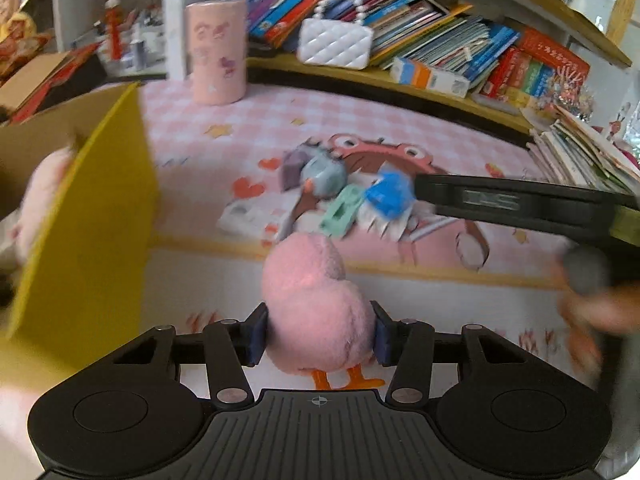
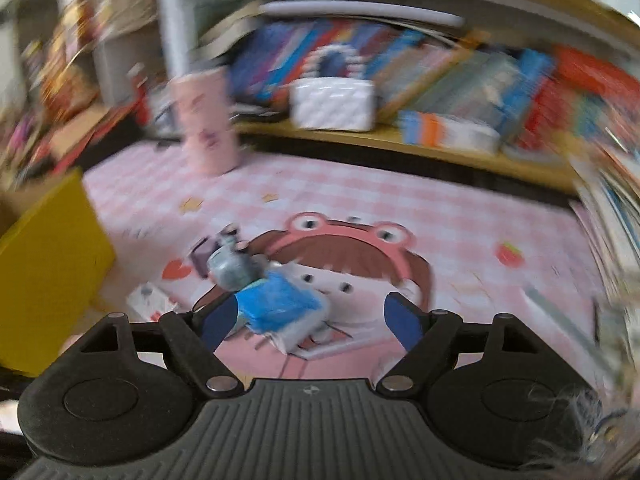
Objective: Organize objects
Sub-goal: 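Grasp the pink chick plush with the left gripper while the right grasps the blue bag, then lift and carry the chick plush and blue bag with both grippers over the yellow box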
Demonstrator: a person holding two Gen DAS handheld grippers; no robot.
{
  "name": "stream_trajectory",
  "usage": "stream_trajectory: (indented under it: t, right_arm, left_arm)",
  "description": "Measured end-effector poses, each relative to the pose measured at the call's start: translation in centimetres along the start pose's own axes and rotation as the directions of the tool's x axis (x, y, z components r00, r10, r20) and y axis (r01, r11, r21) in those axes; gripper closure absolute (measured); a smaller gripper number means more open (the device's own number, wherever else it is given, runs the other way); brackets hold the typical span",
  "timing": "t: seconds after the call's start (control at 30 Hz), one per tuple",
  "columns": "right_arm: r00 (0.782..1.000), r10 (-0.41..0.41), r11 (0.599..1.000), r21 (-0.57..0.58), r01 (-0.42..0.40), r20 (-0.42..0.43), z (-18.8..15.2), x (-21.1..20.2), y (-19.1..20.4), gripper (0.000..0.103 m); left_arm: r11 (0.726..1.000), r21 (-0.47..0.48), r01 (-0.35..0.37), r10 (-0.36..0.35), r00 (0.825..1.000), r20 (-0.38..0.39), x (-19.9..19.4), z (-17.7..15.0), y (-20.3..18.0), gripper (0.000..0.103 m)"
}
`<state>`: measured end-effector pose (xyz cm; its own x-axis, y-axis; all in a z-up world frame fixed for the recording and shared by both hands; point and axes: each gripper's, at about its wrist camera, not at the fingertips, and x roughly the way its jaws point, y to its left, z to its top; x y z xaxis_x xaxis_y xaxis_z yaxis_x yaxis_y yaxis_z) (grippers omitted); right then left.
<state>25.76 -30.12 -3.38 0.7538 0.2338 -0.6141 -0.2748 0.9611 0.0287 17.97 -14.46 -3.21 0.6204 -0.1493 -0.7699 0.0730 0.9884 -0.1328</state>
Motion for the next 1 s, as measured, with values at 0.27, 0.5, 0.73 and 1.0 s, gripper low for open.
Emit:
stream_trajectory:
  t: [0.27, 0.5, 0.73, 1.0]
  right_arm:
    - [0.997, 0.051, 0.978, -0.2, -0.062, -0.058, 0.1, 4.7, 2.6, 0.047]
    - [0.997, 0.076, 0.979, -0.188, -0.08, -0.029, 0.2, 3.6, 2.3, 0.071]
    - [0.997, 0.059, 0.997, -0.059, -0.056, 0.052, -0.2, -2.1, 1.6, 0.072]
    - [0.995, -0.09, 0.978, 0.192, 0.08, 0.044, -3.5, -9.1, 1.6, 0.072]
  left_arm:
    - [0.999, -0.038, 0.0, 0.0, 1.0, -0.016, -2.3, -1.4, 1.6, 0.055]
    - [0.999, -0.037, 0.033, -0.033, 0.999, 0.003, -3.0, -1.6, 1.6, 0.055]
    - [0.997, -0.023, 0.078, -0.078, 0.997, 0.014, -3.3, -1.9, 1.5, 0.055]
    - [0.986, 0.019, 0.164, -0.164, 0.986, 0.03, -4.3, -2.5, 1.4, 0.055]
